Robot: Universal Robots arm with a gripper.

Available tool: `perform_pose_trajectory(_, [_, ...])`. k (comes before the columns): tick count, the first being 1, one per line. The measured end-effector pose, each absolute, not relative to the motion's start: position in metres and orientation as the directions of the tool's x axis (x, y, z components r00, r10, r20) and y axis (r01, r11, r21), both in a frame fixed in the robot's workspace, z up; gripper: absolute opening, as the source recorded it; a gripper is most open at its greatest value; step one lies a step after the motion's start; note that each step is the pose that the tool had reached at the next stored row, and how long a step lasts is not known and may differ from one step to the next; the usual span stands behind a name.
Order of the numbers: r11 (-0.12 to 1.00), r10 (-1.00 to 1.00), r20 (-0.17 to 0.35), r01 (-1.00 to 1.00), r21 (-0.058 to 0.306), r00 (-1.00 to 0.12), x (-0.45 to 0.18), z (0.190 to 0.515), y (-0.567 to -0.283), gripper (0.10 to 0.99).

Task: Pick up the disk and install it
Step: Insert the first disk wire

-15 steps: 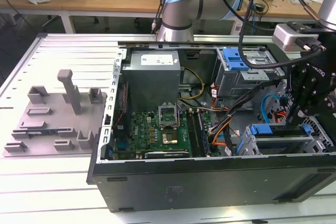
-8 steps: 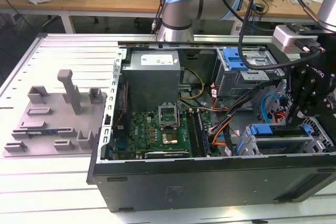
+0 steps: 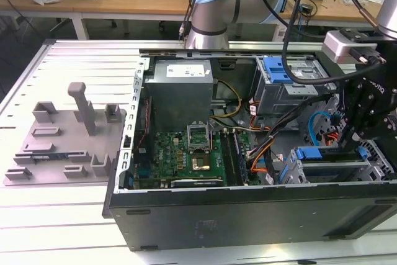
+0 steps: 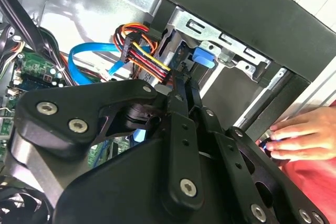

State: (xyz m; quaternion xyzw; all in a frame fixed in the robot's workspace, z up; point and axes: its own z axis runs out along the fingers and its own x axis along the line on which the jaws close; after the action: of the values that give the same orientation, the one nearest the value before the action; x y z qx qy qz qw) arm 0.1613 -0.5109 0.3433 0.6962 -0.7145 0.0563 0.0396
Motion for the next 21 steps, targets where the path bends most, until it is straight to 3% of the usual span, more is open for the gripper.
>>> perform_pose_trajectory(21, [0.024, -0.990, 0.135, -0.999, -0.025, -0.027, 0.1612, 0.3390, -0.5092, 0.165])
